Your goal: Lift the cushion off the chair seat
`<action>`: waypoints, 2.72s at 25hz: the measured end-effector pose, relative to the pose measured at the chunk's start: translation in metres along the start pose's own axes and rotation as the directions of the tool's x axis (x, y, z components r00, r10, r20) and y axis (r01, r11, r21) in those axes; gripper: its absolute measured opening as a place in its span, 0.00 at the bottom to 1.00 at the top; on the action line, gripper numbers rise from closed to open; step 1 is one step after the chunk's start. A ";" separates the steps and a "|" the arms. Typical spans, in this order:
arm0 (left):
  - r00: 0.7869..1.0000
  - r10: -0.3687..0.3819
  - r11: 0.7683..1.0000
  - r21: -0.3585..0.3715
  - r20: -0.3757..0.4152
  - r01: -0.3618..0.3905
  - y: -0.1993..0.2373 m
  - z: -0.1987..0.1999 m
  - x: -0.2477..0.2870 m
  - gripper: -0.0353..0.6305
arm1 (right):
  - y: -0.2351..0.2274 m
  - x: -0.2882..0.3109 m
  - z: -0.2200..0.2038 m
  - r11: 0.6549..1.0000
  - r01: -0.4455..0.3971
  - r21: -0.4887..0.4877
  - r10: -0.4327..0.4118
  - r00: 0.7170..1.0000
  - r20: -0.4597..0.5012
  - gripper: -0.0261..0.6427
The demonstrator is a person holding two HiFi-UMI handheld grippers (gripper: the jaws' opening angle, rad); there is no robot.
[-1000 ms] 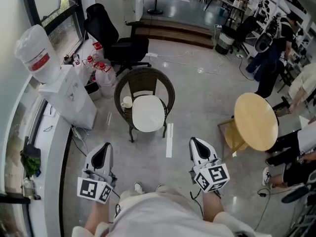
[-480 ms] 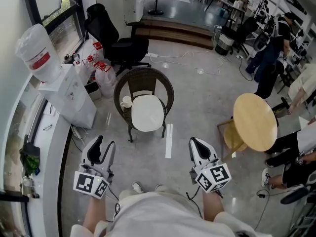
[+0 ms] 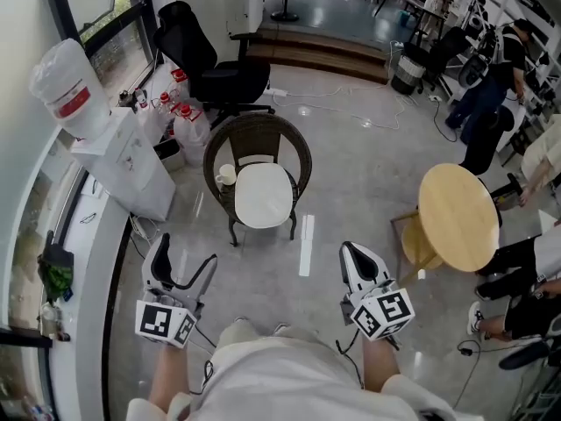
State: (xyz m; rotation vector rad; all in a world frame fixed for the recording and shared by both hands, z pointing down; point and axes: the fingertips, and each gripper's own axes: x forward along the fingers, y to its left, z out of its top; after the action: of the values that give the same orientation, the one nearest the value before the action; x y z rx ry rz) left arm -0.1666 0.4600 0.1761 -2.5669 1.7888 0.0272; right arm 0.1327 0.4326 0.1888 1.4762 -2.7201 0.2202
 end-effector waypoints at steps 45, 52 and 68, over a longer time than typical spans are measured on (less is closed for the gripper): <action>0.930 -0.275 0.961 -0.081 -0.242 0.263 0.141 -0.129 0.444 0.72 | -0.191 0.389 0.004 0.996 0.081 0.032 -0.072 0.972 -0.224 0.04; 0.886 -0.273 0.957 -0.008 -0.375 0.291 0.133 -0.196 0.496 0.72 | -0.220 0.423 -0.047 0.995 0.011 0.104 0.018 0.960 -0.279 0.04; 0.628 -0.342 0.898 -0.045 -0.699 0.438 0.120 -0.505 0.586 0.72 | -0.233 0.485 -0.234 0.959 -0.106 0.263 0.210 0.888 -0.409 0.04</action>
State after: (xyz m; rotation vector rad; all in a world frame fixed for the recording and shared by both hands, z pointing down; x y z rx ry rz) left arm -0.0726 -0.1413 0.6684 -3.0177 1.1851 -1.1734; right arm 0.0545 -0.0620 0.4942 1.0716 -2.5017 0.8002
